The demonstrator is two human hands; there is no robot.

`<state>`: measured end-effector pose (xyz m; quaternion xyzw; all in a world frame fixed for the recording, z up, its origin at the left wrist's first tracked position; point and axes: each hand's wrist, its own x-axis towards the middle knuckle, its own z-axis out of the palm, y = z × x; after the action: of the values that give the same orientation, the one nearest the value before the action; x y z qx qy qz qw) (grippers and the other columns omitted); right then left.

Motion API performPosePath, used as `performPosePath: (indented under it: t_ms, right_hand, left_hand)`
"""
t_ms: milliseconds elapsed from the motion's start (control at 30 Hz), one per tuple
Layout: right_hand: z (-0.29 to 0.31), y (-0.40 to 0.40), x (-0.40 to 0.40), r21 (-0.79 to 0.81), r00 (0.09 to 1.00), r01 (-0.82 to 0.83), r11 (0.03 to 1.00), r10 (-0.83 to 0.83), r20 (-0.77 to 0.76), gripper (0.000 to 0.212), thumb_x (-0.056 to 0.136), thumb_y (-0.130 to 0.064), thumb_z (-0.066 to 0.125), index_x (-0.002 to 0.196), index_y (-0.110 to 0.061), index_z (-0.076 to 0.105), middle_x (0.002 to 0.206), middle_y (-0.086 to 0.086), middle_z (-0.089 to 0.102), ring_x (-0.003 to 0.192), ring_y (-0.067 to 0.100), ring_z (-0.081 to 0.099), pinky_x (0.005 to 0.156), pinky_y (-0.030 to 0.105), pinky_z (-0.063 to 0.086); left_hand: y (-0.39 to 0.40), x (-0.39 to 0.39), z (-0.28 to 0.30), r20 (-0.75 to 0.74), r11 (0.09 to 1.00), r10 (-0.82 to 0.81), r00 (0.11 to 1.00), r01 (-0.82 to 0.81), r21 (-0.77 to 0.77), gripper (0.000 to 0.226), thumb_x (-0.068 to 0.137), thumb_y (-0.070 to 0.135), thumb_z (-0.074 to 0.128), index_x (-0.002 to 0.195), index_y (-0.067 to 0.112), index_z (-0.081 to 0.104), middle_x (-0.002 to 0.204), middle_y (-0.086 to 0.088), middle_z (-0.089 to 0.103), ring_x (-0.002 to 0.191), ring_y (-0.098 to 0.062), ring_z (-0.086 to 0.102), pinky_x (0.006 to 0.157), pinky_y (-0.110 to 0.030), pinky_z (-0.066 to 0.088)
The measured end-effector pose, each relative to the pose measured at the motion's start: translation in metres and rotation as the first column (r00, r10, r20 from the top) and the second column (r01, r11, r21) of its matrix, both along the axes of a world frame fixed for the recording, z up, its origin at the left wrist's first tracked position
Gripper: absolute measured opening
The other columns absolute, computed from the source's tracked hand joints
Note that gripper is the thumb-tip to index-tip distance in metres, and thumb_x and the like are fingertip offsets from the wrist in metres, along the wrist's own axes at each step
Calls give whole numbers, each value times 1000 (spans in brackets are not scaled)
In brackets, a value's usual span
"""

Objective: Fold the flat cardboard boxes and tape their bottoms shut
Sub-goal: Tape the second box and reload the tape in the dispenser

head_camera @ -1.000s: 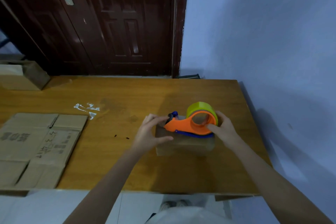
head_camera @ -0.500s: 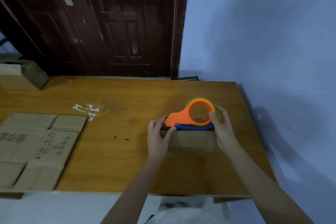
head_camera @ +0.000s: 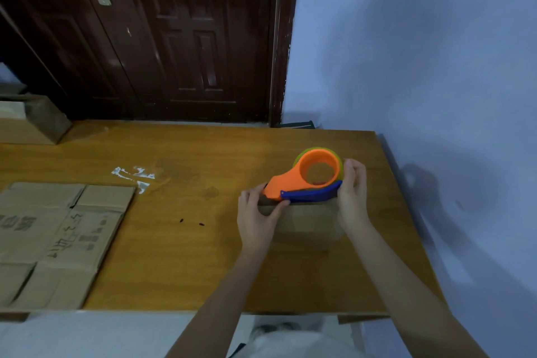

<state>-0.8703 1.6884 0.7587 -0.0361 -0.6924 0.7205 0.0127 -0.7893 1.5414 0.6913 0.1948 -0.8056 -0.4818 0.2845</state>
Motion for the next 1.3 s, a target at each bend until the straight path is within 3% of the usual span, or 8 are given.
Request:
performPosePath:
  t_ms: [133,300,533,733,867,1033,1167,1300]
  right_hand:
    - [10,2,3,-231,976,-201,952,215,39,38,92,-12,55,122,-34,46,118,8,58,102,19,63,79,36,53]
    - [10,16,11,-210,941,-338,917,328,-81,74,71,-2,71,131,-35,44,125,13,59,111,26,61,84,37,55]
    - [7,-17,31,56,930,-107,993,120,-349,29,94,-12,56,117,-26,46,104,-18,57,90,10,63,73,22,53]
    - [-9,-22,21,569,662,-214,794,546,-513,34,90,-25,57,123,-28,49,118,1,51,103,11,53,84,24,48]
    - [-3,-17,7,698,577,-267,665,690,-436,47,89,-29,58,133,-32,42,131,3,46,116,11,47,92,26,47]
    - [10,-25,5,636,637,-274,721,632,-442,56,84,-24,68,133,-36,44,131,-5,46,116,15,51,93,39,50]
    - [16,-38,19,164,898,-189,968,238,-370,61,84,-9,70,129,-37,40,123,-7,50,101,3,57,80,20,51]
    - [7,-38,22,-55,982,6,998,-17,-186,60,85,-9,69,134,-26,40,129,3,49,107,3,58,83,18,52]
  left_hand:
    - [2,-3,0,-7,997,36,999,-35,67,52,74,42,76,117,20,60,100,7,52,96,-13,53,80,-32,49]
    - [1,-1,3,-11,998,-25,1000,25,54,59,70,67,61,110,24,61,95,18,50,92,0,50,75,-15,43]
    - [-3,-2,4,-1,993,-85,996,85,76,48,71,68,57,96,27,60,91,15,52,89,-1,50,73,-17,43]
    - [-7,0,6,-74,986,-88,993,97,138,25,77,58,61,90,37,58,80,19,49,79,-10,51,68,-21,40]
    - [-8,-1,3,-73,978,-113,991,124,166,41,79,62,58,91,23,62,79,14,48,78,-16,51,67,-27,41]
    - [-10,-2,14,-81,938,-145,986,163,305,25,78,52,62,77,28,58,75,6,47,70,-8,49,64,-17,36]
    - [-10,-3,18,-94,927,-146,985,169,336,28,72,52,61,78,25,57,75,8,46,68,1,47,64,-12,35]
    - [-11,-1,15,-13,923,-238,971,231,307,54,70,59,61,103,17,63,91,1,53,82,-7,55,73,-19,43]
